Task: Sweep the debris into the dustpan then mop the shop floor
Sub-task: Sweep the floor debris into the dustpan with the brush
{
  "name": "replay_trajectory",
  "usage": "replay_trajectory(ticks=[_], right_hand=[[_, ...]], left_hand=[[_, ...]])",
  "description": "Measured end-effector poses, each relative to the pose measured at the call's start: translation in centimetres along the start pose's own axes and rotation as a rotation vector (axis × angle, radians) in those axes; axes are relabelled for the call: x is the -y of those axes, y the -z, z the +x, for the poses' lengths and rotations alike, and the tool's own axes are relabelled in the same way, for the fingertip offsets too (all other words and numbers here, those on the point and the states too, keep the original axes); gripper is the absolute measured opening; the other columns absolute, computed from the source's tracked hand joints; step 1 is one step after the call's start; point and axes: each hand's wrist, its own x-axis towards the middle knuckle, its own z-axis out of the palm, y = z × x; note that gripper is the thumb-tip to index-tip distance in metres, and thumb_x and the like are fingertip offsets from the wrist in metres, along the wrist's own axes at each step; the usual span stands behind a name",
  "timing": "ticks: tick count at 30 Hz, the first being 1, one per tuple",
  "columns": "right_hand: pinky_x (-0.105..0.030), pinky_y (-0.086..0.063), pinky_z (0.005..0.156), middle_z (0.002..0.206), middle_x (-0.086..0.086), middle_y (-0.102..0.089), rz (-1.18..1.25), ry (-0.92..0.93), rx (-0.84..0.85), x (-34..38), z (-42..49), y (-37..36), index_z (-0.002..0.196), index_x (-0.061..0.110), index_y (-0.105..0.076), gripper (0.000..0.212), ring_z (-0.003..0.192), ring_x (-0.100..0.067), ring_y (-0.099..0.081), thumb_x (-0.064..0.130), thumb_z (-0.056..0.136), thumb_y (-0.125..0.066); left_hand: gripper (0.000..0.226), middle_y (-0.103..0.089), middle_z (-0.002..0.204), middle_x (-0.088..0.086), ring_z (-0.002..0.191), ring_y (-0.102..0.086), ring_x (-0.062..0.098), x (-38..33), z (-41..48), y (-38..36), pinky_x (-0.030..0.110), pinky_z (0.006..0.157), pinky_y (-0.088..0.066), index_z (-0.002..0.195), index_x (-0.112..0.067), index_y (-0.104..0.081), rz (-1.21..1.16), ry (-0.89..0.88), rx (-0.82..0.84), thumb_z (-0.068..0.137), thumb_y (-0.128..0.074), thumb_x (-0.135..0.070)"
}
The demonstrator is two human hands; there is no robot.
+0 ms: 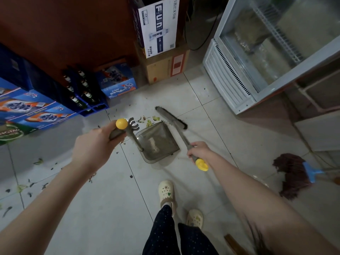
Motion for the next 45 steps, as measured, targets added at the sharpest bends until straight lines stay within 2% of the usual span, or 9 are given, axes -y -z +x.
replay_trajectory(ticks=[4, 14, 19, 26, 31, 35, 37, 41, 45], right_hand=[[-0.015, -0.036, 0.030, 0.045, -0.012, -0.053, 0.027, 0.020, 0.052, -0.2, -1.1, 0.3, 0.140, 0.001, -0.040, 0.064, 0.021, -0.014, -0.042, -0.016, 0.080, -0.054], [-0.014, -0.035, 0.030, 0.066, -0.013, -0.055, 0.004, 0.102, -0.002, -2.3, -2.9, 7.2, 0.136, 0.003, -0.046, 0.060, 0.023, -0.011, -0.043, -0.013, 0.079, -0.056], [-0.015, -0.036, 0.029, 0.068, -0.013, -0.053, -0.065, 0.121, -0.044, -2.3, -2.5, 10.5, 0.134, -0.003, -0.047, 0.055, 0.026, -0.013, -0.045, -0.014, 0.080, -0.055], [-0.013, -0.037, 0.030, 0.068, -0.012, -0.050, -0.126, 0.073, -0.035, -1.8, -0.5, 11.2, 0.122, -0.013, -0.053, 0.042, 0.039, -0.020, -0.046, -0.016, 0.080, -0.054], [-0.015, -0.037, 0.030, 0.073, -0.018, -0.055, -0.210, 0.062, 0.000, -1.7, 0.7, 8.4, 0.117, -0.013, -0.056, 0.037, 0.041, -0.022, -0.045, -0.015, 0.080, -0.055], [-0.014, -0.035, 0.030, 0.059, -0.014, -0.049, -0.197, 0.061, 0.015, -0.9, 0.7, 4.5, 0.084, -0.005, -0.056, 0.010, 0.020, -0.013, -0.039, -0.014, 0.079, -0.055], [-0.013, -0.035, 0.031, 0.058, -0.014, -0.049, -0.174, 0.060, 0.022, -0.2, 0.4, 2.1, 0.073, -0.002, -0.053, 0.014, 0.020, -0.013, -0.038, -0.014, 0.079, -0.055], [-0.014, -0.036, 0.032, 0.058, -0.015, -0.050, -0.141, 0.049, 0.048, 0.6, -0.7, -3.2, 0.074, -0.002, -0.055, 0.014, 0.021, -0.014, -0.039, -0.015, 0.078, -0.054], [-0.014, -0.036, 0.032, 0.060, -0.016, -0.052, -0.156, 0.062, 0.099, 1.1, -2.0, -9.7, 0.079, -0.003, -0.057, 0.011, 0.022, -0.014, -0.041, -0.014, 0.078, -0.055]], left_hand=[[0.024, -0.049, 0.062, -0.003, 0.057, -0.044, 0.024, 0.2, -1.5, 0.6, 0.026, 0.050, -0.030, 0.105, -0.028, -0.058, 0.010, 0.039, -0.008, 0.089, -0.054, -0.046], [0.044, -0.058, 0.065, 0.008, 0.054, -0.055, 0.029, -1.0, -6.0, 1.4, 0.032, 0.051, -0.047, 0.108, -0.025, -0.057, 0.105, 0.137, -0.043, 0.084, -0.038, -0.057], [0.033, -0.052, 0.051, 0.008, 0.041, -0.050, 0.028, -1.4, -9.2, 1.2, 0.021, 0.043, -0.030, 0.105, -0.016, -0.064, 0.145, 0.165, -0.076, 0.086, -0.056, -0.042], [0.032, -0.059, 0.061, 0.016, 0.050, -0.049, 0.032, 0.0, -12.1, 1.0, 0.034, 0.047, -0.042, 0.104, -0.016, -0.063, 0.070, 0.330, -0.152, 0.084, -0.061, -0.042], [0.028, -0.045, 0.055, 0.003, 0.050, -0.046, 0.029, 1.2, -14.4, 1.3, 0.035, 0.049, -0.045, 0.105, -0.026, -0.058, 0.064, 0.416, -0.155, 0.084, -0.061, -0.044], [0.024, -0.041, 0.055, -0.002, 0.048, -0.040, 0.024, 2.9, -16.1, 1.3, 0.029, 0.048, -0.038, 0.099, -0.030, -0.050, 0.043, 0.440, -0.171, 0.083, -0.065, -0.040], [0.022, -0.040, 0.056, -0.002, 0.050, -0.037, 0.022, 3.9, -16.8, 1.3, 0.028, 0.049, -0.035, 0.099, -0.026, -0.054, 0.033, 0.456, -0.168, 0.083, -0.066, -0.036], [0.026, -0.048, 0.061, 0.003, 0.056, -0.050, 0.032, 6.7, -18.0, 1.3, 0.033, 0.052, -0.038, 0.103, -0.019, -0.064, 0.025, 0.513, -0.117, 0.085, -0.063, -0.038], [0.025, -0.047, 0.062, 0.005, 0.055, -0.039, 0.025, 10.3, -19.2, 1.9, 0.029, 0.051, -0.029, 0.104, -0.018, -0.066, 0.014, 0.486, -0.133, 0.086, -0.063, -0.036]])
